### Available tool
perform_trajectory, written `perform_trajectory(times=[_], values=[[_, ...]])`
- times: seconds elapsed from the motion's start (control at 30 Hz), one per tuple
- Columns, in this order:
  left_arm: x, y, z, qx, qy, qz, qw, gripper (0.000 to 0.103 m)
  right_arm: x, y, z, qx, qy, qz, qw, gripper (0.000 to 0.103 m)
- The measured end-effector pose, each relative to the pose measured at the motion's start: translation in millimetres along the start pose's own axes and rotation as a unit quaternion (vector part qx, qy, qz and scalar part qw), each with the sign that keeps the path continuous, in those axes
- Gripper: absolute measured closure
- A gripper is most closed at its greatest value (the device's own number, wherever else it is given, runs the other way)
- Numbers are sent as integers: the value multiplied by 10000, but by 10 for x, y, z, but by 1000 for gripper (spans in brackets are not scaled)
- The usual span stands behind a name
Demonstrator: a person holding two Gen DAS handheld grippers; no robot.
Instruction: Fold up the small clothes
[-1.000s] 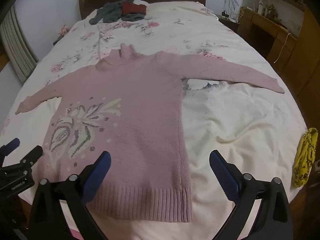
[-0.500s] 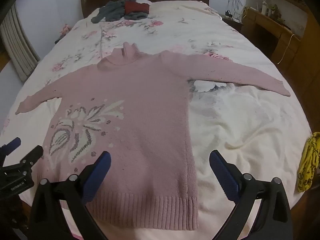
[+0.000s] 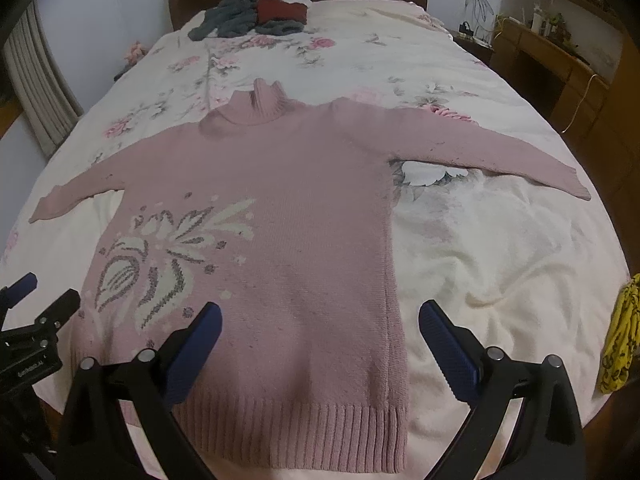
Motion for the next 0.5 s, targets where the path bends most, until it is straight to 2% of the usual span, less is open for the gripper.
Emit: perform_trajectory(times=[0.5], values=[[51,-12,-20,-12,37,-38,10000,3,118,-10,-1,-15,-83,-64,9999,4]])
Point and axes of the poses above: each gripper's, at about its wrist camera, not at the fingertips, and x roughly the way its jaws point, z to its right, y to its top, the point moved 8 cm from there along x, roughly the way its jaws point, and after that the axes turned 4 degrees about x, right-handed, at the moved point
